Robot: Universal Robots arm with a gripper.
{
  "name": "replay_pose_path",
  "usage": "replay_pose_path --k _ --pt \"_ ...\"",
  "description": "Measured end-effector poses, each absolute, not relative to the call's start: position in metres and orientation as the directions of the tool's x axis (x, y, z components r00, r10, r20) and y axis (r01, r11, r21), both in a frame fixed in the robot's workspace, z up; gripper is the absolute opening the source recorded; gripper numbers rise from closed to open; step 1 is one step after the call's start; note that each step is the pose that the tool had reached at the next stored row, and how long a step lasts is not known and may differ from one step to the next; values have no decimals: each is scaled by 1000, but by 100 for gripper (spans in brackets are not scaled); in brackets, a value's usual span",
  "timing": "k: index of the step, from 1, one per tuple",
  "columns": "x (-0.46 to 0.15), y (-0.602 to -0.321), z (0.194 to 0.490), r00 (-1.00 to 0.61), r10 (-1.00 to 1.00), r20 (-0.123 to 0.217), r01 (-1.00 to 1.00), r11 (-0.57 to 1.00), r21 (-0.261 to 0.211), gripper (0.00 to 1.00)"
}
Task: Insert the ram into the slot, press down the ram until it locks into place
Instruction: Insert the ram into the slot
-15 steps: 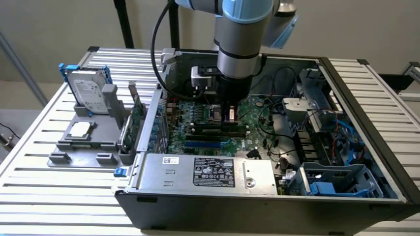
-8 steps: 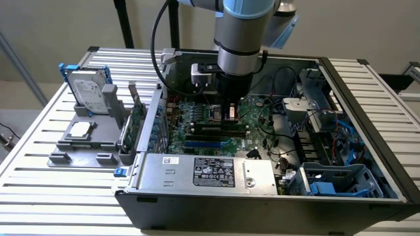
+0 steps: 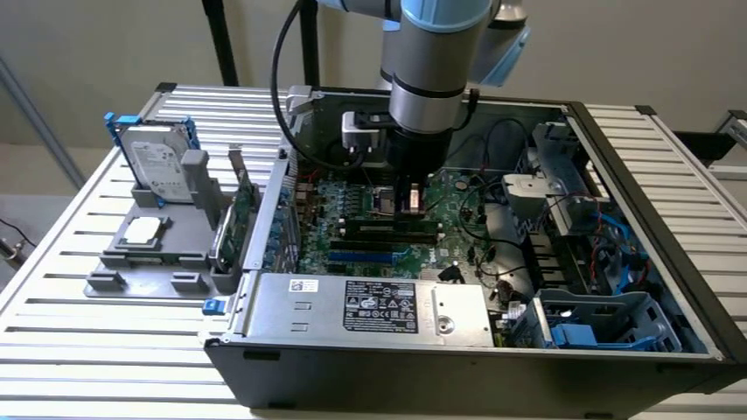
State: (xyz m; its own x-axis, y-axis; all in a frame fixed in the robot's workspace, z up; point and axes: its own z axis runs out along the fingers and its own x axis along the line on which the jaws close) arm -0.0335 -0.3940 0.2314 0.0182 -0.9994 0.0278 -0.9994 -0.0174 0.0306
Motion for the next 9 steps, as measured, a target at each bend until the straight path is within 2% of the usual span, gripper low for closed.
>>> replay_pose_path --k 9 --pt "-32 -394 231 19 -999 30 -998 -17 56 13"
